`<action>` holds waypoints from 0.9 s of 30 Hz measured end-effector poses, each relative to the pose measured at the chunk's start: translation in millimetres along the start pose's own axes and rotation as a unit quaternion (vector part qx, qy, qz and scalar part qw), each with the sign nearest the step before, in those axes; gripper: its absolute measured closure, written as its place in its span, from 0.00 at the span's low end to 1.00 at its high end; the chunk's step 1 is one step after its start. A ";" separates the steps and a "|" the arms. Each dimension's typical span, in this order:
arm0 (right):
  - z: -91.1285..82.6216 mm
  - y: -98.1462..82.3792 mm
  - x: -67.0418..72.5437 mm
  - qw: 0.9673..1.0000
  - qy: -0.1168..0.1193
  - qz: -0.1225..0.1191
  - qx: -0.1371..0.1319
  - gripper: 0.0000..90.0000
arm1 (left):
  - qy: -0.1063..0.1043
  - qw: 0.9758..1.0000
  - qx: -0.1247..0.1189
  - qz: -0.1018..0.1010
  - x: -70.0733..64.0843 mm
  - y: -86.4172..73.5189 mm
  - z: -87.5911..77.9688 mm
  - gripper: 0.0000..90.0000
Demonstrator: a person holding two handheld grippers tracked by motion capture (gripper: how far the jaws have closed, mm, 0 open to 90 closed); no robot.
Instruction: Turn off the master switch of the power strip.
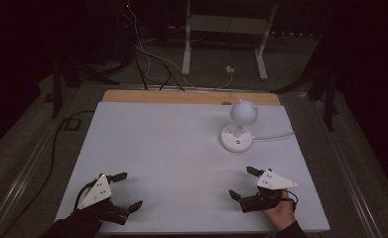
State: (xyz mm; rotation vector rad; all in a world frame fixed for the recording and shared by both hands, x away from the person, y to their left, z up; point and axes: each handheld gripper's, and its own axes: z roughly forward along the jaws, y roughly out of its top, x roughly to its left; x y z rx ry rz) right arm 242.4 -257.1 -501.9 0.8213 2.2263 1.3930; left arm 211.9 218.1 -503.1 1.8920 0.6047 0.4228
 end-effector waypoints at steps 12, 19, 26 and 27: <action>2.1 0.0 1.6 1.000 0.014 -0.012 0.014 0.00 | 0.000 1.000 0.003 0.001 -0.7 0.1 0.2 0.00; 2.6 -0.2 2.7 1.000 0.012 -0.018 0.022 0.00 | 0.000 1.000 0.003 0.002 -0.8 0.3 0.0 0.00; 3.2 0.9 4.4 0.999 0.007 -0.025 0.027 0.00 | -0.002 1.000 0.002 0.001 -1.3 0.5 0.2 0.00; 3.0 1.0 4.5 0.999 0.007 -0.025 0.027 0.00 | -0.001 1.000 0.002 0.000 -1.4 0.6 0.0 0.00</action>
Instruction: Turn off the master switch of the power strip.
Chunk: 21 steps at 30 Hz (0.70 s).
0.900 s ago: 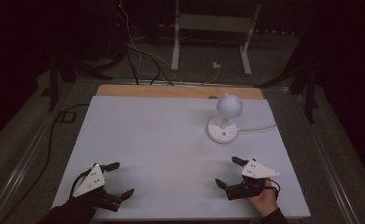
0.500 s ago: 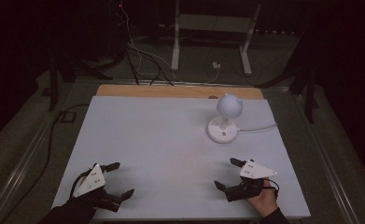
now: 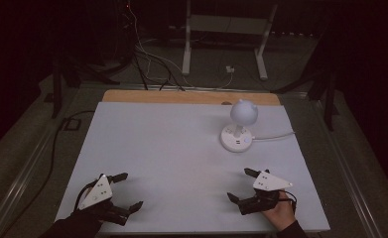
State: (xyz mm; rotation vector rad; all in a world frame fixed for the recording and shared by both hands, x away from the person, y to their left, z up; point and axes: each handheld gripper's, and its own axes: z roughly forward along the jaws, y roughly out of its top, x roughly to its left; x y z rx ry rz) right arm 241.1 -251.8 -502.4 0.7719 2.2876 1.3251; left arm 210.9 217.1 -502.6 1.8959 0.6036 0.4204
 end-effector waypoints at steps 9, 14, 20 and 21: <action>3.1 2.9 5.0 1.000 0.013 -0.006 0.015 0.00 | 0.000 1.000 0.000 -0.001 0.2 0.0 -0.1 0.00; 2.2 6.5 7.0 1.000 0.020 0.001 0.016 0.00 | 0.001 1.000 0.000 0.000 0.2 -0.1 -0.1 0.00; -1.4 13.4 8.9 1.000 0.022 0.008 0.017 0.00 | 0.001 1.000 0.001 0.000 -0.2 -0.1 0.1 0.00; -1.8 14.3 8.6 1.000 0.023 0.009 0.013 0.00 | 0.001 1.000 0.001 0.000 -0.1 -0.1 0.2 0.00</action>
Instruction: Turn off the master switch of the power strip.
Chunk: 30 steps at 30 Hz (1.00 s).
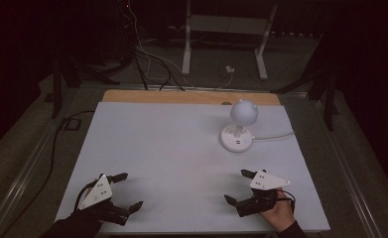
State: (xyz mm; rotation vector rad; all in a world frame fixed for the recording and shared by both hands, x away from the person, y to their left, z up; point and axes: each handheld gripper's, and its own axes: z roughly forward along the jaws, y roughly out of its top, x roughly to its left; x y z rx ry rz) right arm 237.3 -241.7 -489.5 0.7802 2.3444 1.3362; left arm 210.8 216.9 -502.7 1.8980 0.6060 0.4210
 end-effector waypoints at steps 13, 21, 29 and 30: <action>-3.3 11.5 -1.9 1.000 -0.003 0.011 -0.009 0.00 | 0.000 1.000 -0.001 -0.001 0.1 0.0 -0.3 0.00; -6.5 20.8 -5.7 1.000 -0.013 0.019 -0.021 0.00 | 0.001 1.000 -0.001 0.000 0.0 -0.1 -0.9 0.00; -8.9 27.9 -11.7 0.999 -0.030 0.027 -0.031 0.00 | 0.001 1.000 -0.001 -0.001 0.2 -0.3 -0.9 0.00; -8.9 27.9 -11.7 0.999 -0.030 0.027 -0.031 0.00 | 0.001 1.000 -0.002 -0.001 0.3 -0.2 -1.0 0.00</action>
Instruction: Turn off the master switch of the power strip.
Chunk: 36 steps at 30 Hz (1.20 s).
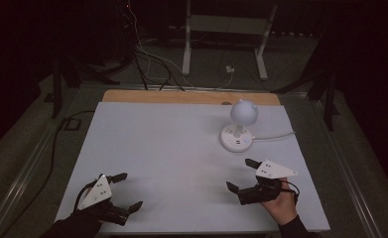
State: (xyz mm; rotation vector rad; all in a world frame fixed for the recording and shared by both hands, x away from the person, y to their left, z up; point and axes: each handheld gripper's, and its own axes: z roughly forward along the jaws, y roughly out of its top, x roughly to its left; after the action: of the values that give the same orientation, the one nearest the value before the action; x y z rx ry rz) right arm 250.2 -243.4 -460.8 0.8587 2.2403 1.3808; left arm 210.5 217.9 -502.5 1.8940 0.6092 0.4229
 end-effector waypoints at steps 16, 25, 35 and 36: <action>0.7 14.7 -17.5 0.999 -0.035 0.008 -0.018 0.00 | -0.001 1.000 0.003 0.001 -0.3 -0.4 0.3 0.00; 3.0 18.4 -28.9 0.998 -0.063 0.016 -0.021 0.00 | 0.000 1.000 0.001 0.000 -0.4 -0.4 -0.2 0.00; 6.9 23.3 -41.2 0.996 -0.082 0.027 -0.023 0.00 | 0.000 1.000 0.002 0.000 -0.4 -0.4 -0.2 0.00; 8.4 24.2 -43.7 0.996 -0.086 0.027 -0.024 0.00 | 0.000 1.000 0.002 0.000 -0.5 -0.4 -0.3 0.00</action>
State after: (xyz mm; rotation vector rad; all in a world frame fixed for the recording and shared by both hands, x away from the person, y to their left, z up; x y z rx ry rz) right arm 295.0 -259.0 -443.1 0.9888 2.0604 1.3257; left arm 209.9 218.0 -502.8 1.8968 0.6106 0.4210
